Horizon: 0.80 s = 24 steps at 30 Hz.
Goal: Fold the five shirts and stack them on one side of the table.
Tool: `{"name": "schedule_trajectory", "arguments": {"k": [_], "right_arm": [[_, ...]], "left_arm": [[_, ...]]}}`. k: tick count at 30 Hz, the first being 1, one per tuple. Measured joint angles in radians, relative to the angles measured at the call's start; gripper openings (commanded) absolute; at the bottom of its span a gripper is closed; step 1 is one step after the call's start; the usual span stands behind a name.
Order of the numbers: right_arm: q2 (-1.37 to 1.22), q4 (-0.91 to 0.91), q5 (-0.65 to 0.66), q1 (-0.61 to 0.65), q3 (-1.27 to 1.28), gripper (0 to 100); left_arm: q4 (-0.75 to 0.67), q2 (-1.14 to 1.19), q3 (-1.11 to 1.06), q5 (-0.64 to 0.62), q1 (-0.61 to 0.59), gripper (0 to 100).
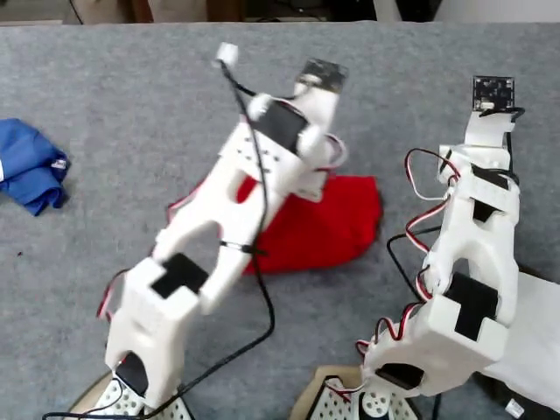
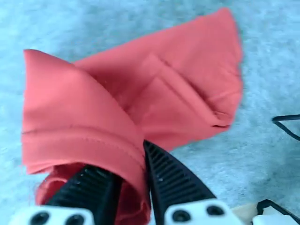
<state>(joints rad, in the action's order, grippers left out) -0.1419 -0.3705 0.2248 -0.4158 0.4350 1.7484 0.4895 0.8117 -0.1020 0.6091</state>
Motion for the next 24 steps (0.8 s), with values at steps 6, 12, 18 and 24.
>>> {"name": "schedule_trajectory", "arguments": {"k": [6,12,18,24], "right_arm": [[0.0,0.0,0.0,0.0,0.0,0.5],[0.0,0.0,0.0,-0.006,0.0,0.5],[0.0,0.0,0.0,-0.006,0.0,0.5],[0.0,0.0,0.0,-0.006,0.0,0.5]], "left_arm": [[0.0,0.16,0.118,-0.012,0.08,2],[0.0,0.292,0.255,-0.061,0.097,2],[0.0,0.4,0.385,-0.086,0.097,2],[0.0,0.479,0.491,-0.089,0.097,3]]}}
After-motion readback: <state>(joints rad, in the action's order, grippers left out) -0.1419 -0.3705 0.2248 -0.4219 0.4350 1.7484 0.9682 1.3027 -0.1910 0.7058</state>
